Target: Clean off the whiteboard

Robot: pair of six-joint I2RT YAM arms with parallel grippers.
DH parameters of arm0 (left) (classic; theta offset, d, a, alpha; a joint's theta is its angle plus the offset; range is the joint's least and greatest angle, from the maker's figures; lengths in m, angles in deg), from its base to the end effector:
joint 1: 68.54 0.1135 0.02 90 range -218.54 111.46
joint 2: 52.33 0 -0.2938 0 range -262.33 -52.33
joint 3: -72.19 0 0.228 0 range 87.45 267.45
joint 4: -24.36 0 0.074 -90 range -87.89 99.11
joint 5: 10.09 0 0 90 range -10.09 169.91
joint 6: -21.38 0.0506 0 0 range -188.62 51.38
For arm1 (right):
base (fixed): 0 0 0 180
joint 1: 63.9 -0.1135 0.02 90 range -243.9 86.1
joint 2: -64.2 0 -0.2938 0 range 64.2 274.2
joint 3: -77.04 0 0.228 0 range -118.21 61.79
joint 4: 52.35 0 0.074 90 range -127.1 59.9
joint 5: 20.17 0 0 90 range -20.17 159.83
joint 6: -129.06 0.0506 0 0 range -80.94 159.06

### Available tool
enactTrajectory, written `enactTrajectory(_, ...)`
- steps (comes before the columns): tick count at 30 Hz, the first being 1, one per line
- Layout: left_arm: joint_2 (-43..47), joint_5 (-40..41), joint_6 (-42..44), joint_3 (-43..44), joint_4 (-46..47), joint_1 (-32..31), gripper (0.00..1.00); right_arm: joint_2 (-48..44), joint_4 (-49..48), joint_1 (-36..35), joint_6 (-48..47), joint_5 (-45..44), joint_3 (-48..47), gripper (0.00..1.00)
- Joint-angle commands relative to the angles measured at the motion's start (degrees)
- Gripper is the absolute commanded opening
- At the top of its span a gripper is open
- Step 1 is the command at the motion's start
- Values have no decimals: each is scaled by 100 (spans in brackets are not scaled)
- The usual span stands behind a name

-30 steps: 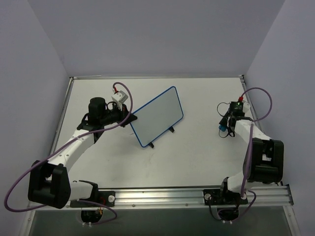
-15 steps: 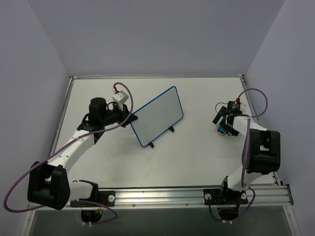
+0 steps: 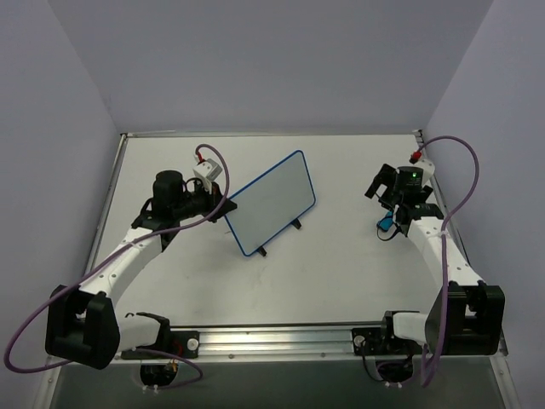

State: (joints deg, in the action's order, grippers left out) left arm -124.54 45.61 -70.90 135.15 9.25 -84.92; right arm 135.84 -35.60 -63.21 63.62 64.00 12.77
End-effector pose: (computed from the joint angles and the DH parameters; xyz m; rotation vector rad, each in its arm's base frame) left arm 0.2421 -0.1009 0.3088 0.6300 1.9041 -0.8047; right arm 0.2670 -0.0084 0.3123 0.4996 1.9297 0.1677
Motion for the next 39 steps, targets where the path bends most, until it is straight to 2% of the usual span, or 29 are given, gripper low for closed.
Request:
enactTrajectory(1,-22,1383,1274,-182,-902,249,2,52,52,-7,-91,-86,32,100)
enactTrajectory(6,242,1462,1301,-270,-1042,311,2,140,35,-34,-126,-77,23,100)
enactTrajectory(9,216,1523,1301,-270,-1060,302,8,35,-26,-34,-135,-51,76,100)
enactTrajectory(14,-12,1418,1292,-182,-1086,293,11,-53,-79,-209,-153,20,111,100)
enactTrajectory(19,66,1821,1204,-279,-955,302,31,-132,-88,-210,-162,20,111,100)
enactTrajectory(30,-4,2068,1134,-341,-779,293,37,-229,-360,-245,-197,134,243,100)
enactTrajectory(39,172,2349,1072,-428,-682,258,51,-361,-422,-297,-250,143,296,100)
